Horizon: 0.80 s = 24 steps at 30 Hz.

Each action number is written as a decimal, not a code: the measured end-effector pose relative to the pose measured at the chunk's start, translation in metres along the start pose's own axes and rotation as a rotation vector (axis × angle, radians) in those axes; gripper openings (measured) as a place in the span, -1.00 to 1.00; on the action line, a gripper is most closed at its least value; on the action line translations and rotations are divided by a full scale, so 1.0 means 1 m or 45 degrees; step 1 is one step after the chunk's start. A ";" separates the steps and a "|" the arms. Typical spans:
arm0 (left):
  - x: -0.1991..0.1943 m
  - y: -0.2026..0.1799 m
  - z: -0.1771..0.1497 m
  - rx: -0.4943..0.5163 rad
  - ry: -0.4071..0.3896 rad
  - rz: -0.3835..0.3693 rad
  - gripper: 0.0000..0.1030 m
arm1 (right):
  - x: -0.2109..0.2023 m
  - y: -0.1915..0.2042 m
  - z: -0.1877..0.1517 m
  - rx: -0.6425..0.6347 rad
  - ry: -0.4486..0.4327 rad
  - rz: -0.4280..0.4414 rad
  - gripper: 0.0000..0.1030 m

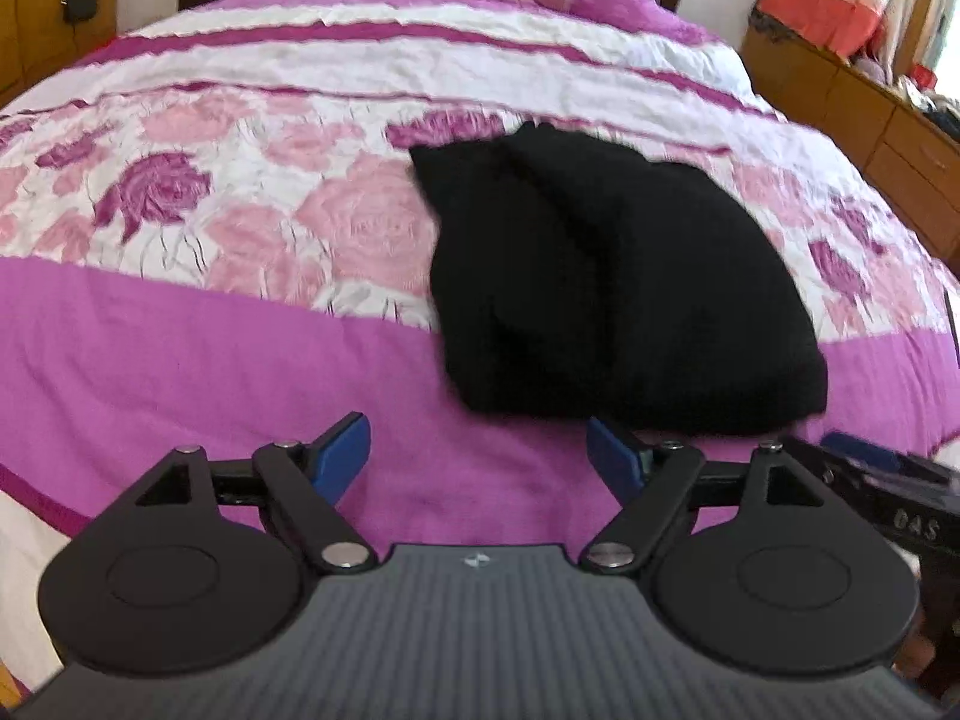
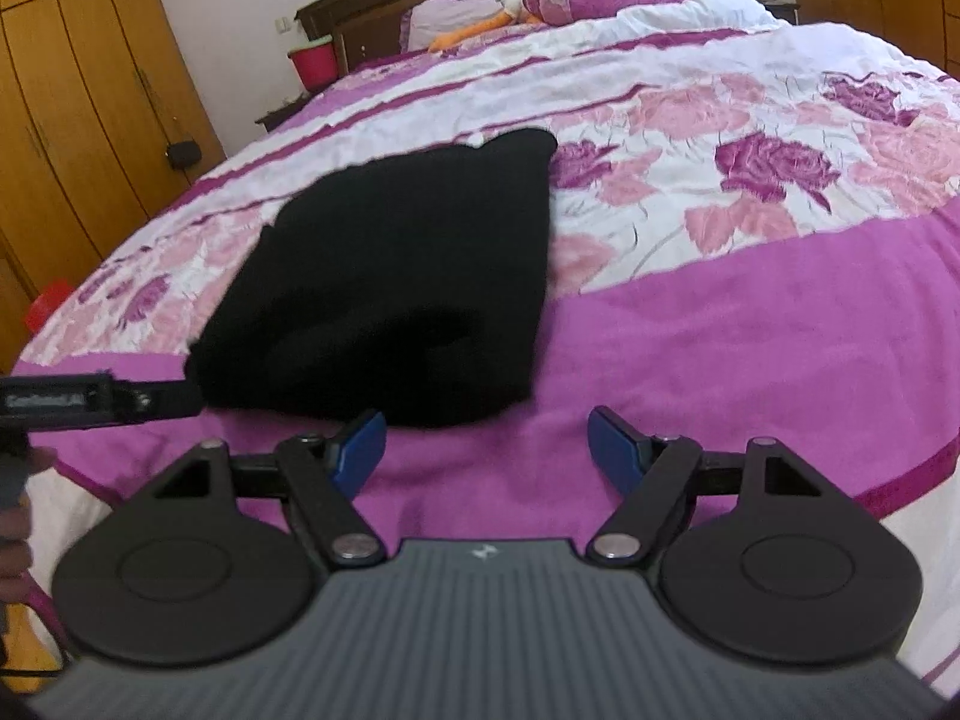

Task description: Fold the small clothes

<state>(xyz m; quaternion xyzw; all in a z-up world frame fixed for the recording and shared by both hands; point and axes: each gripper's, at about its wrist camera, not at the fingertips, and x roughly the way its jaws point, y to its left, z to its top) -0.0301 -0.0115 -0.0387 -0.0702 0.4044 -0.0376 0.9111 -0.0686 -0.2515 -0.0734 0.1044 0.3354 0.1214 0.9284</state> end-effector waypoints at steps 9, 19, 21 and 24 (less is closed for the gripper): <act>-0.018 -0.006 0.009 0.126 -0.164 -0.041 0.61 | -0.016 0.008 0.011 -0.026 -0.096 -0.039 0.47; 0.006 -0.014 0.038 0.262 -0.209 -0.265 -0.40 | -0.004 0.016 0.044 -0.026 -0.156 -0.022 0.47; 0.010 -0.015 0.039 0.322 -0.198 -0.325 -0.44 | 0.000 0.022 0.046 -0.050 -0.146 0.002 0.47; 0.022 -0.014 0.041 0.370 -0.124 -0.412 -0.43 | 0.010 0.032 0.047 -0.108 -0.120 -0.002 0.47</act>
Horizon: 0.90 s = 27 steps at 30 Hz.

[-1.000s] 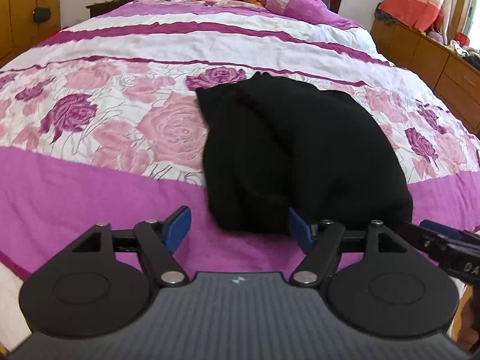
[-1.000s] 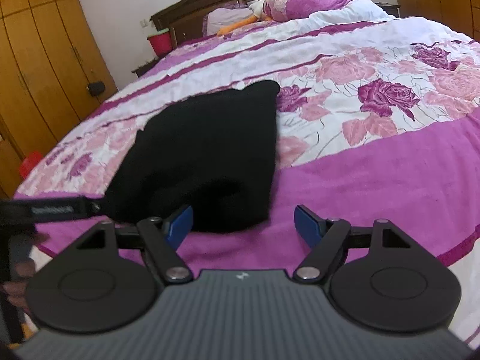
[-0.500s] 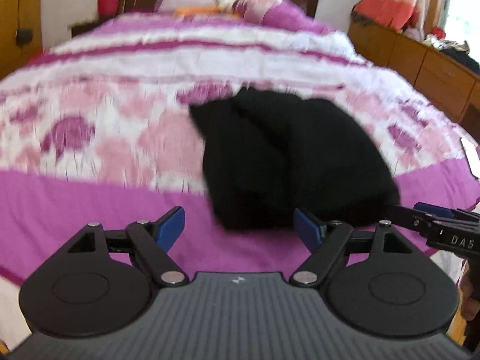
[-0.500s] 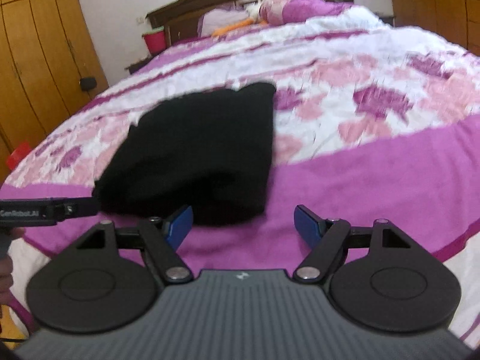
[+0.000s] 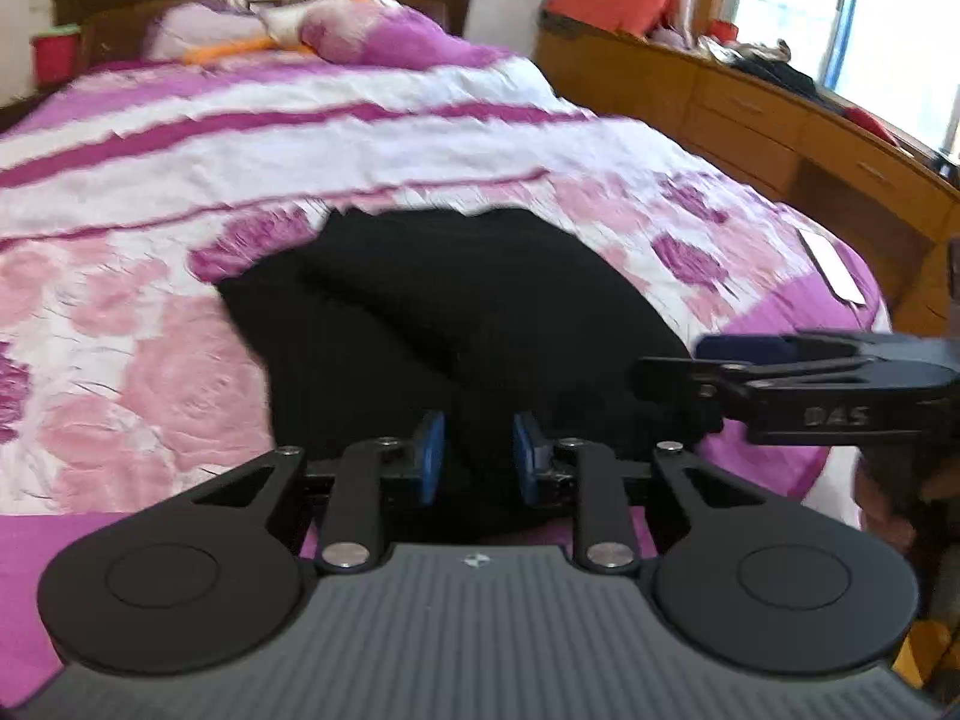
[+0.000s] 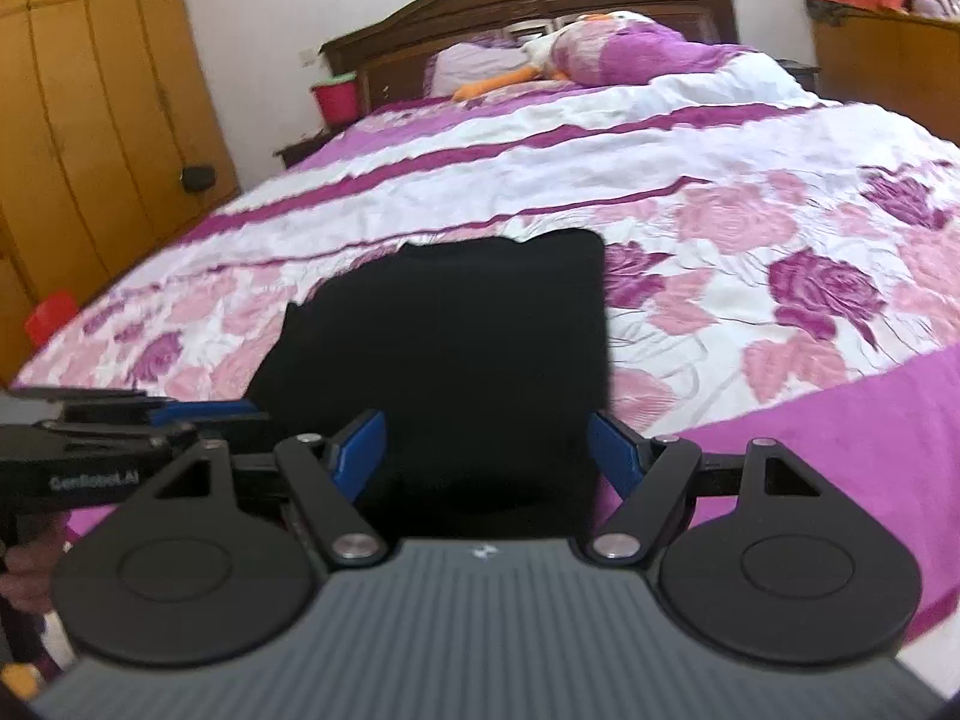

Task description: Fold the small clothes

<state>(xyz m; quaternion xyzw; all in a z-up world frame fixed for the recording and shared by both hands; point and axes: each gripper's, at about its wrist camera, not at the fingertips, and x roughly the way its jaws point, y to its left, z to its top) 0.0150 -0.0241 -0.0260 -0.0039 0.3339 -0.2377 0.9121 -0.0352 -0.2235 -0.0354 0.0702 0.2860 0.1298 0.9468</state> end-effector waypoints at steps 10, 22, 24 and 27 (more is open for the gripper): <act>0.010 0.035 -0.009 -0.076 0.087 -0.191 -0.34 | 0.031 -0.023 -0.017 -0.014 0.145 -0.134 0.44; 0.004 0.045 -0.003 0.223 0.223 -0.290 -0.32 | 0.028 -0.029 -0.022 -0.024 0.132 -0.095 0.44; 0.006 0.041 -0.005 0.299 0.234 -0.297 -0.32 | 0.027 -0.028 -0.023 -0.028 0.129 -0.094 0.44; 0.020 0.036 -0.004 0.326 0.265 -0.315 -0.33 | 0.029 -0.027 -0.023 -0.033 0.122 -0.103 0.45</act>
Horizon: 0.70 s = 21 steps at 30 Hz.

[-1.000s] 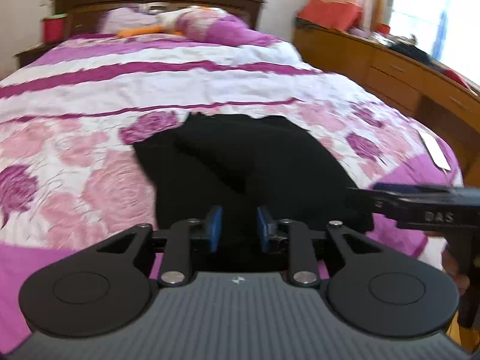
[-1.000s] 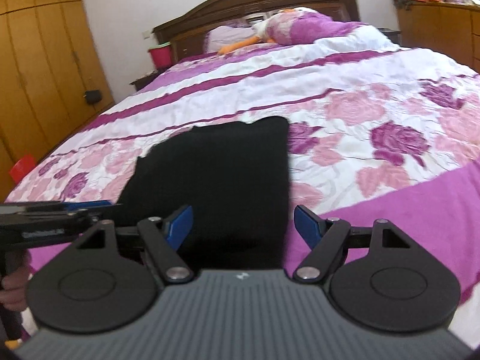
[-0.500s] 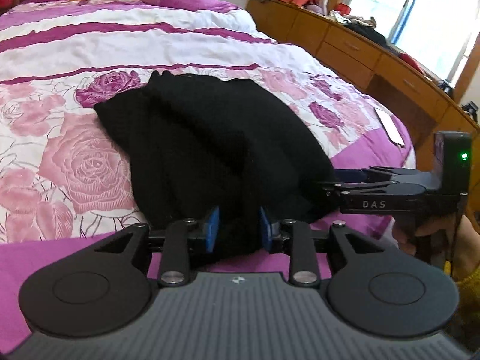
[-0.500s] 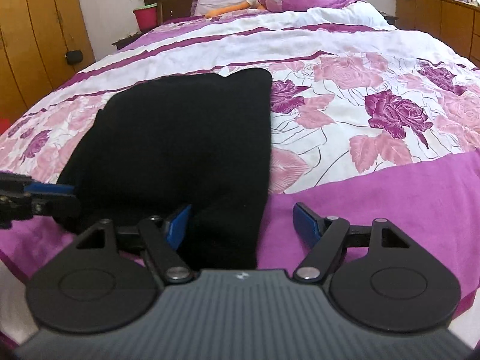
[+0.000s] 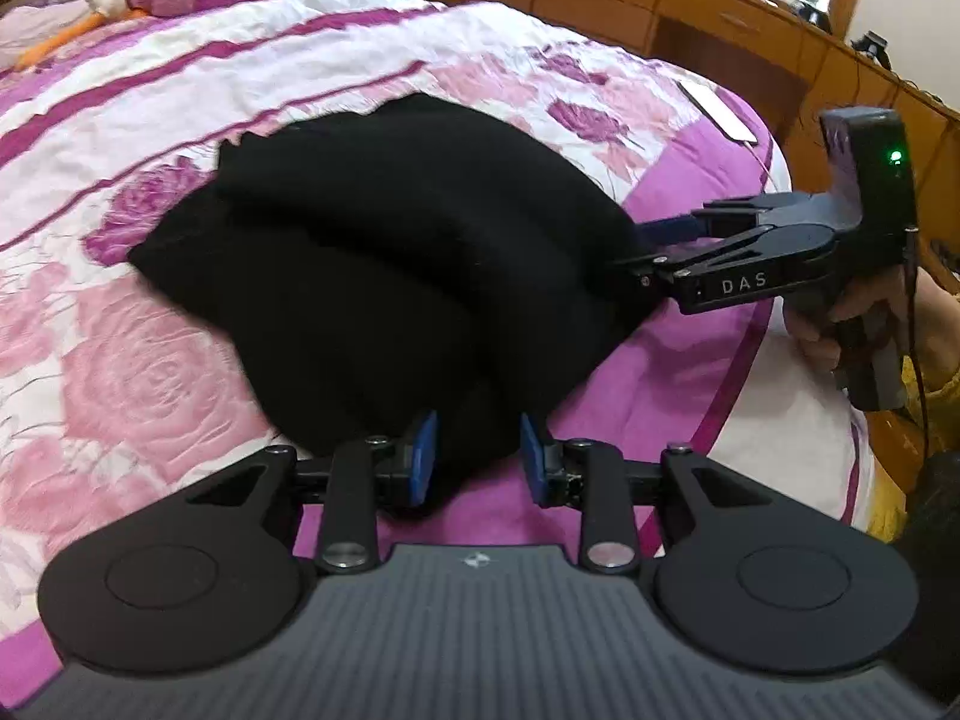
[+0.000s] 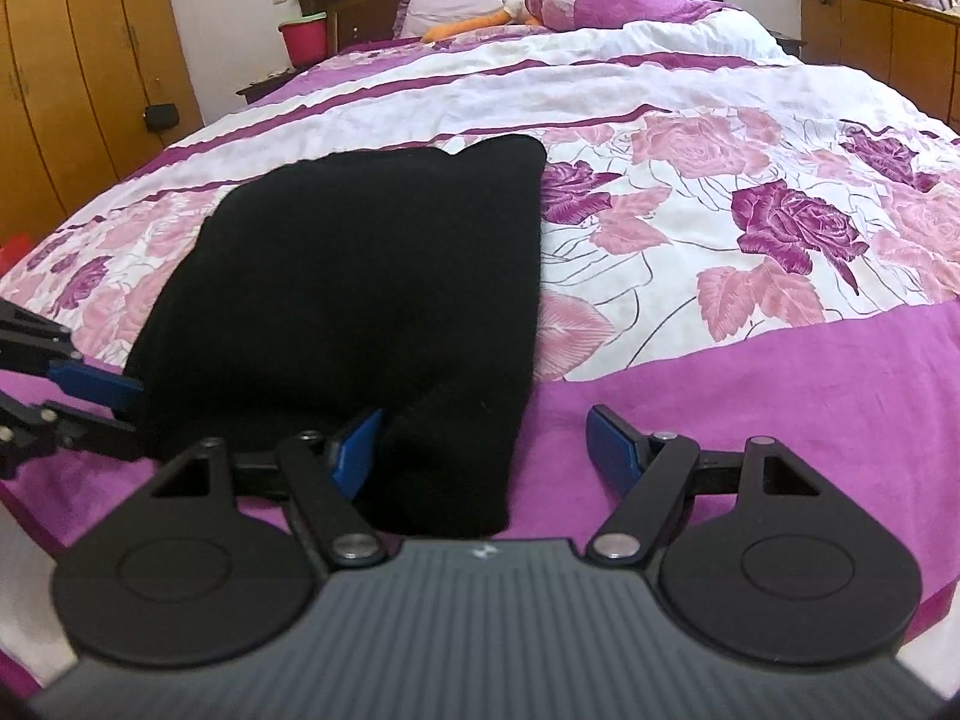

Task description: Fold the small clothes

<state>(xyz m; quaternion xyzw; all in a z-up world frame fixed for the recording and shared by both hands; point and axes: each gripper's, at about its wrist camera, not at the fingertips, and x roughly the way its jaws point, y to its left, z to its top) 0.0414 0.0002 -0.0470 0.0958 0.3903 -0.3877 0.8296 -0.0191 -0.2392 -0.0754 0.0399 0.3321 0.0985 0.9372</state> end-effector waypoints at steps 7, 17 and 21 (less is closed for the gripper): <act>-0.022 0.000 -0.010 -0.263 -0.274 -0.145 -0.80 | -0.002 -0.002 0.000 0.020 -0.016 0.008 0.45; -0.059 0.003 -0.048 -0.471 -0.357 0.029 -0.98 | -0.016 0.012 0.001 -0.012 -0.040 -0.014 0.45; -0.053 -0.009 -0.043 -0.460 -0.289 0.185 -0.96 | -0.029 0.019 0.002 -0.037 -0.049 -0.013 0.46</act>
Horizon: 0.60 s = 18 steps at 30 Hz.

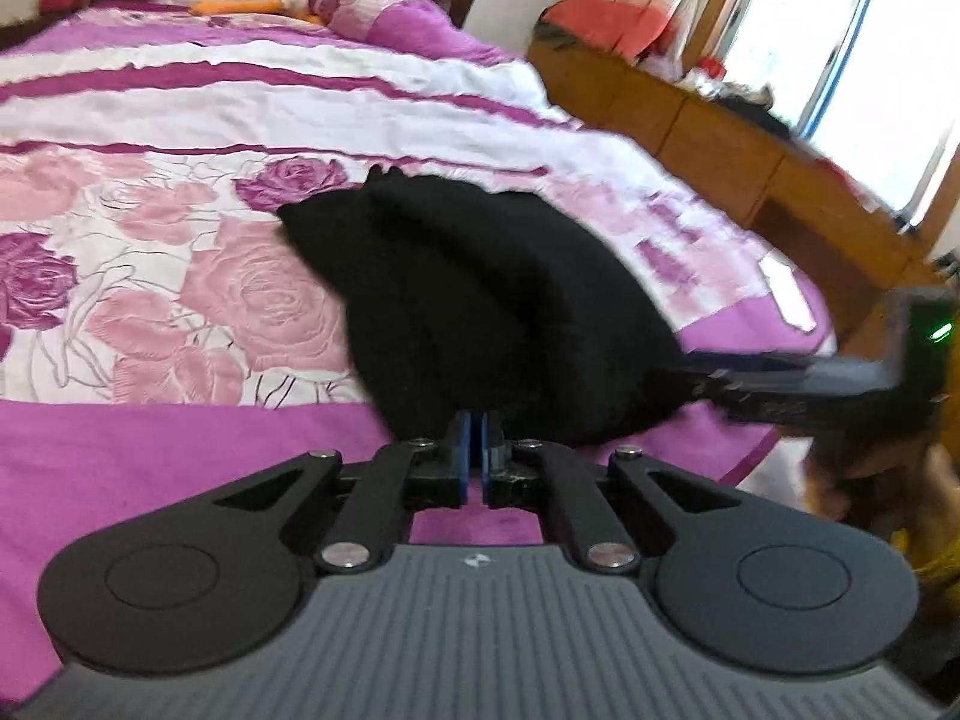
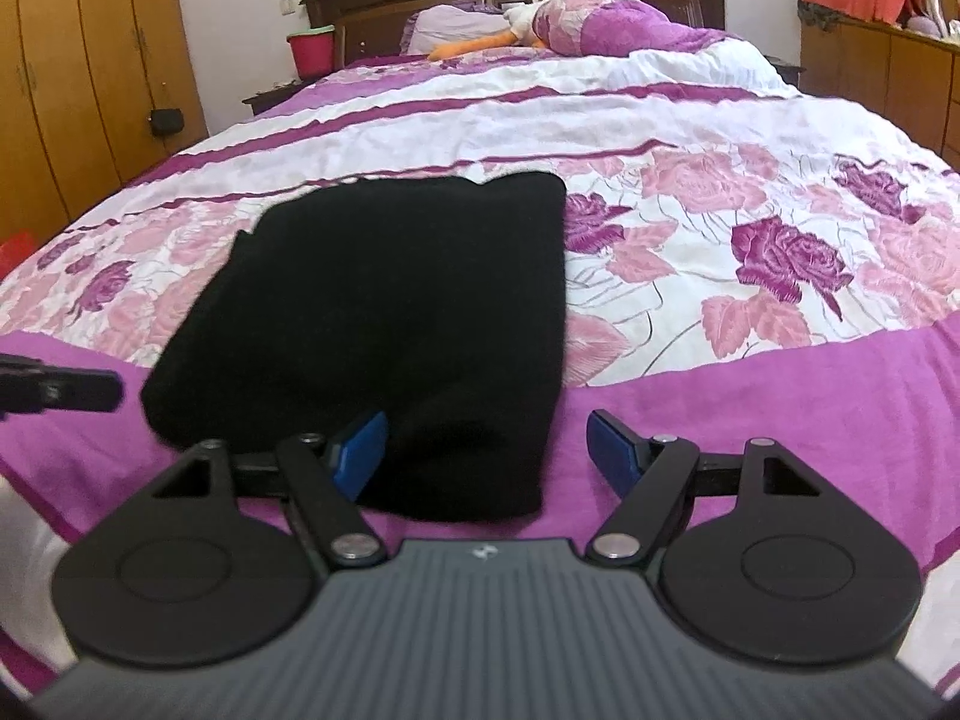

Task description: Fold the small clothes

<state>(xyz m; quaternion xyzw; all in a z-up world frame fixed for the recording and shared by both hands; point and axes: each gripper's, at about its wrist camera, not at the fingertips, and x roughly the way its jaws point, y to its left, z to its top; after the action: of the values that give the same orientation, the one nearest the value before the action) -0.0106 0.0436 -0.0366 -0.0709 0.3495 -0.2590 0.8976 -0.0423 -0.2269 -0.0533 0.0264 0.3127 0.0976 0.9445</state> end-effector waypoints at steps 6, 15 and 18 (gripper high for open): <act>0.005 -0.021 -0.002 -0.039 0.068 0.141 -0.92 | -0.017 0.003 0.002 0.030 -0.002 0.010 0.47; 0.006 -0.060 0.005 -0.069 0.038 0.309 0.30 | -0.042 0.007 -0.004 0.099 -0.032 0.060 0.47; 0.009 -0.064 0.008 -0.122 0.051 0.366 0.39 | -0.047 0.008 -0.006 0.114 -0.034 0.060 0.48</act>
<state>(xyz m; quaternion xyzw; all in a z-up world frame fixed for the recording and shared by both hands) -0.0263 -0.0166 -0.0165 -0.0578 0.3857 -0.1121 0.9139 -0.0842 -0.2283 -0.0301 0.0772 0.3033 0.1054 0.9439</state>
